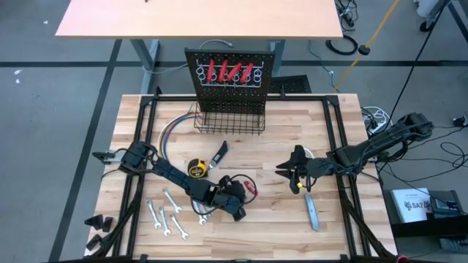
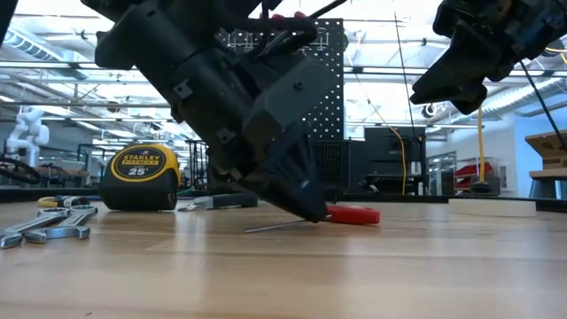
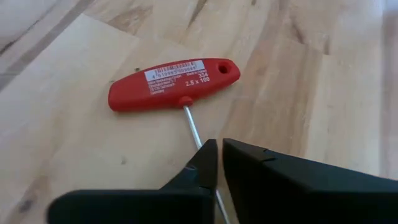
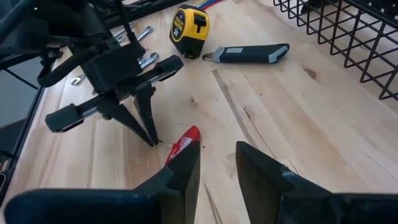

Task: Hang tools onto peg board
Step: Hang the allen wrench on the peg board

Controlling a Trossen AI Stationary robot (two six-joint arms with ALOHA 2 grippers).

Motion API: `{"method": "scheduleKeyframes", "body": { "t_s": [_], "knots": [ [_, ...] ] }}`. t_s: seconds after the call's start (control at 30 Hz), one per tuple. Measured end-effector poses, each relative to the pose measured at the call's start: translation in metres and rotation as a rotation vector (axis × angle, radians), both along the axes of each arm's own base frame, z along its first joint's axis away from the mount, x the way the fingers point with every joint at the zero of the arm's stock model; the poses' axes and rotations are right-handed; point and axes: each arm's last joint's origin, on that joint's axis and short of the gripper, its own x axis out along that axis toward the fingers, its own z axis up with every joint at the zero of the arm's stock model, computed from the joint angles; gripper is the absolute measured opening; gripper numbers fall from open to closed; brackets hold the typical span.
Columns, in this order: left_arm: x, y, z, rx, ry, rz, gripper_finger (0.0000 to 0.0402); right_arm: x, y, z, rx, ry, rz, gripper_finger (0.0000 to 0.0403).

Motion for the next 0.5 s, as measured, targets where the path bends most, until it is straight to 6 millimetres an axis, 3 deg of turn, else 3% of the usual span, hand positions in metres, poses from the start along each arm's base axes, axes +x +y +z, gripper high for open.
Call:
{"method": "scheduleKeyframes", "body": {
  "t_s": [0.3, 0.5],
  "knots": [
    [-0.002, 0.012, -0.003, -0.014, 0.060, 0.086, 0.0004, 0.000, -0.001, 0.000, -0.018, 0.000, -0.003, 0.0093],
    [0.002, 0.019, -0.004, 0.036, 0.055, 0.028, 0.0006, 0.000, -0.001, 0.000, -0.054, 0.004, 0.015, 0.0093]
  ]
}}
